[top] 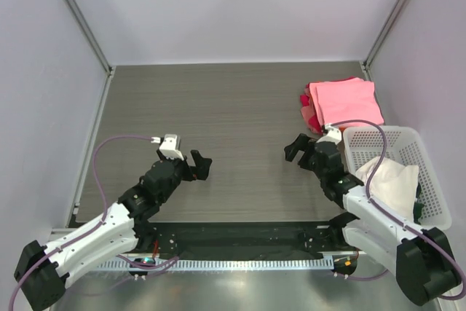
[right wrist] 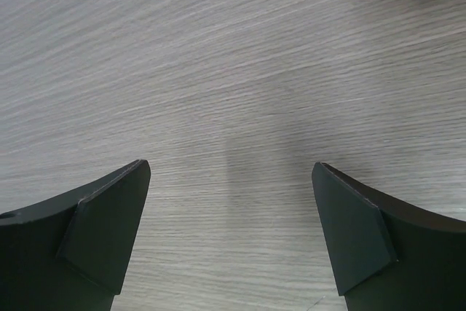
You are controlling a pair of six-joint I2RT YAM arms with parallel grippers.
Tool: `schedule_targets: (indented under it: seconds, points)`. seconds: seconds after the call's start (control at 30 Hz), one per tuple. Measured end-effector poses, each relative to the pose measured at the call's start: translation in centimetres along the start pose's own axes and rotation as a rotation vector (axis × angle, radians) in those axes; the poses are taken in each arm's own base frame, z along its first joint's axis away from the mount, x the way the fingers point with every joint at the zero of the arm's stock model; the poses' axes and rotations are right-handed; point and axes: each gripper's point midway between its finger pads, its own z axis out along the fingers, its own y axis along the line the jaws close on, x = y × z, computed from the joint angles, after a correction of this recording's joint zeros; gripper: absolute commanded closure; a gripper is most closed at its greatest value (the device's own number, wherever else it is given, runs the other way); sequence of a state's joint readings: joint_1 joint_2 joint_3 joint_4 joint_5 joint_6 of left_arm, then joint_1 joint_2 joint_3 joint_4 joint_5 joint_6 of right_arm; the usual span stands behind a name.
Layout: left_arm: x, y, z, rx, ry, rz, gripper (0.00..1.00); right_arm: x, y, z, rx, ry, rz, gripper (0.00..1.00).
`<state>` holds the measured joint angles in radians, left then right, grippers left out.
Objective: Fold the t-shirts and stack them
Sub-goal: Grab the tshirt from the pile
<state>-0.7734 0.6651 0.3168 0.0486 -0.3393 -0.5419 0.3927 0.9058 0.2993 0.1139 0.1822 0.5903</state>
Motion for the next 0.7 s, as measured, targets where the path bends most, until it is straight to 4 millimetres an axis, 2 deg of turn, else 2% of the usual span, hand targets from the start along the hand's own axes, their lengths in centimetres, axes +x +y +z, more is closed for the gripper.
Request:
schedule_targets:
  seconds: [0.07, 0.23, 0.37, 0.53, 0.6, 0.7]
  points:
    - [0.1, 0.1, 0.0, -0.002, 0.002, 0.001, 0.01, -0.9, 0.5, -0.4, -0.004, -0.01, 0.013, 0.0]
    - [0.1, 0.4, 0.0, -0.016, -0.002, 0.003, 0.0, -4.7, 2.8, -1.8, -0.06, -0.094, 0.038, 0.01]
    - [-0.5, 1.6, -0.2, -0.077, -0.043, -0.003, 0.0, -7.7, 2.3, -3.2, 0.041, -0.142, 0.054, 0.05]
    - [-1.2, 1.8, -0.6, -0.082, -0.075, -0.022, 0.0, -14.4, -1.2, -6.0, 0.387, -0.247, 0.102, 0.03]
    - [-1.1, 1.8, -0.7, -0.081, -0.076, -0.031, 0.01, -16.7, -4.1, -7.4, 0.536, -0.288, 0.135, 0.03]
    - [-0.9, 1.9, -0.7, -0.083, -0.071, -0.04, 0.0, -17.5, -9.8, -9.6, 0.744, -0.292, 0.205, 0.0]
